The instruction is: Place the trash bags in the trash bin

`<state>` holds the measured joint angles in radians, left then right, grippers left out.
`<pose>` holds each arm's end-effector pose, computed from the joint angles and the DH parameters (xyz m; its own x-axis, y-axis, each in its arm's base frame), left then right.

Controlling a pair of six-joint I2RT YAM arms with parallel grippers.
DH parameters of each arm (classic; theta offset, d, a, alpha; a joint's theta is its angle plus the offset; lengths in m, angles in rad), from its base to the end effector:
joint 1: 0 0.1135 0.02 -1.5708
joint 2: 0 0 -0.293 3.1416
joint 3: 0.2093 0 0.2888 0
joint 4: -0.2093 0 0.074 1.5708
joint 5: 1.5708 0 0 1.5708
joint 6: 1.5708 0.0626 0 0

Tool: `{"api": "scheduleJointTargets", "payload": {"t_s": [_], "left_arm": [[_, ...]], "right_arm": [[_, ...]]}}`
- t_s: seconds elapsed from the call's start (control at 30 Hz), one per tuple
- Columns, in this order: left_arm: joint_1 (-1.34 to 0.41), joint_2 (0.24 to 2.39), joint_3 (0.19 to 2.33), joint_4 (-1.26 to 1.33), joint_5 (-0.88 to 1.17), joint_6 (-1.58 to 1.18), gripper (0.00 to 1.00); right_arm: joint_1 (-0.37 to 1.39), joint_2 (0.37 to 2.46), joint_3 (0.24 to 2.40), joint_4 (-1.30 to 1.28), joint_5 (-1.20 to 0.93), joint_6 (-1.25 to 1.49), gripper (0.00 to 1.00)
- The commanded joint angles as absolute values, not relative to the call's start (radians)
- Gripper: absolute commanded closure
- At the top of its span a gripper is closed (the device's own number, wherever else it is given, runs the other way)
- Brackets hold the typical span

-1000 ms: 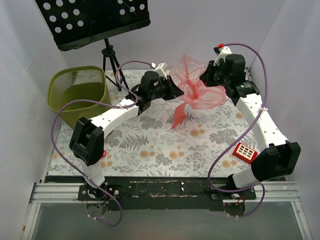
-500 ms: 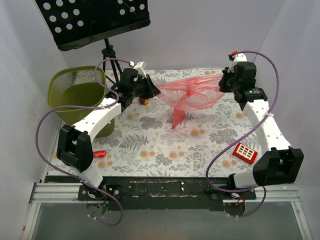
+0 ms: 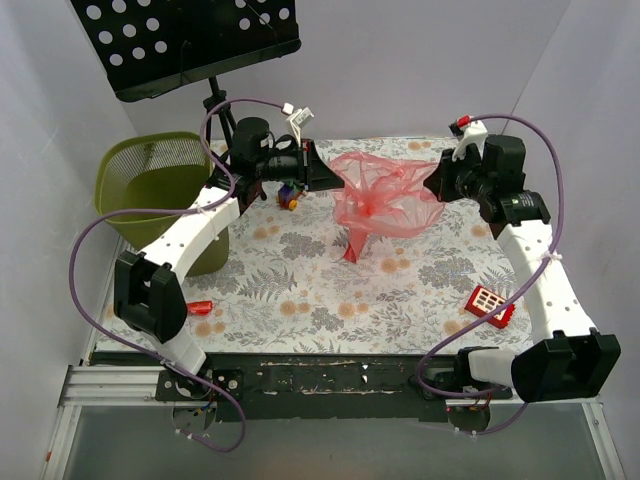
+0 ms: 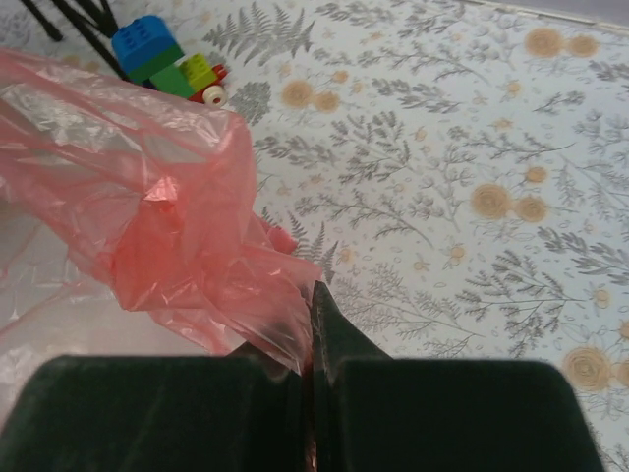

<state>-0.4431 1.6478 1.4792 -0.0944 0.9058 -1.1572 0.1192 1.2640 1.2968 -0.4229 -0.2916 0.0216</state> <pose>0.3763 -0.2331 0.3881 -0.9652 -0.1673 -0.2008 0.1672 0.1952 -0.9664 0.3313 0.0578 0.4111 -0.3857 -0.0253 -0.9223 -0.3696 0.9201 0.1293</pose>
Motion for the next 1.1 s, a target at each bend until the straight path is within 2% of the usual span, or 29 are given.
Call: {"api": "scheduleJointTargets", "payload": {"t_s": [0.0, 0.13, 0.27, 0.37, 0.47, 0.53, 0.57, 0.63, 0.73, 0.77, 0.83, 0.87, 0.9, 0.93, 0.97, 1.0, 1.03, 1.07], "left_arm": [[-0.437, 1.672, 1.520, -0.066, 0.945, -1.195, 1.00], [-0.437, 1.805, 1.650, -0.077, 0.916, -1.157, 1.00], [-0.436, 2.049, 2.034, -0.224, 0.790, -0.993, 1.00], [-0.434, 2.208, 2.355, -0.267, 0.715, -0.884, 1.00], [-0.443, 2.276, 2.545, -0.134, 0.594, -0.825, 1.00], [-0.465, 2.218, 2.498, 0.062, 0.496, -0.741, 1.00], [-0.480, 2.171, 2.438, 0.200, 0.412, -0.692, 1.00], [-0.524, 2.120, 2.402, 0.436, 0.336, -0.550, 1.00], [-0.629, 2.163, 2.566, 0.679, 0.374, -0.233, 1.00], [-0.656, 2.175, 2.577, 0.728, 0.434, -0.113, 1.00], [-0.698, 2.149, 2.502, 0.770, 0.523, 0.076, 0.98], [-0.713, 2.117, 2.412, 0.799, 0.531, 0.118, 0.92], [-0.725, 2.076, 2.291, 0.837, 0.505, 0.129, 0.84], [-0.735, 2.015, 2.108, 0.868, 0.479, 0.135, 0.83], [-0.738, 1.947, 1.910, 0.865, 0.471, 0.130, 0.96], [-0.736, 1.854, 1.653, 0.804, 0.494, 0.124, 1.00], [-0.733, 1.770, 1.409, 0.588, 0.567, 0.231, 1.00], [-0.732, 1.664, 1.241, 0.273, 0.672, 0.472, 1.00]], "right_arm": [[0.117, 1.226, 1.256, -0.440, -0.425, -0.035, 0.99], [0.112, 1.349, 1.337, -0.437, -0.424, -0.071, 0.99], [0.089, 1.558, 1.540, -0.428, -0.327, -0.098, 0.99], [0.066, 1.710, 1.795, -0.434, -0.255, -0.104, 0.99], [0.045, 1.873, 2.210, -0.509, -0.261, -0.098, 0.99], [0.040, 1.925, 2.427, -0.493, -0.232, -0.062, 0.99], [0.040, 1.910, 2.471, -0.435, -0.229, -0.052, 0.99], [0.046, 1.800, 2.381, -0.216, -0.235, -0.034, 0.99], [0.095, 1.555, 2.075, 0.270, -0.183, -0.092, 0.99], [0.112, 1.513, 2.039, 0.354, -0.184, -0.135, 0.99], [0.133, 1.461, 2.010, 0.364, -0.204, -0.220, 0.99], [0.136, 1.415, 1.931, 0.370, -0.216, -0.265, 0.99], [0.138, 1.358, 1.720, 0.408, -0.224, -0.312, 0.99], [0.140, 1.282, 1.531, 0.463, -0.221, -0.371, 0.99], [0.144, 1.223, 1.303, 0.477, -0.232, -0.446, 0.99], [0.152, 1.159, 1.100, 0.383, -0.248, -0.518, 0.99], [0.153, 1.105, 0.954, 0.194, -0.286, -0.599, 0.99], [0.155, 1.070, 0.852, -0.071, -0.389, -0.729, 0.99]]}}
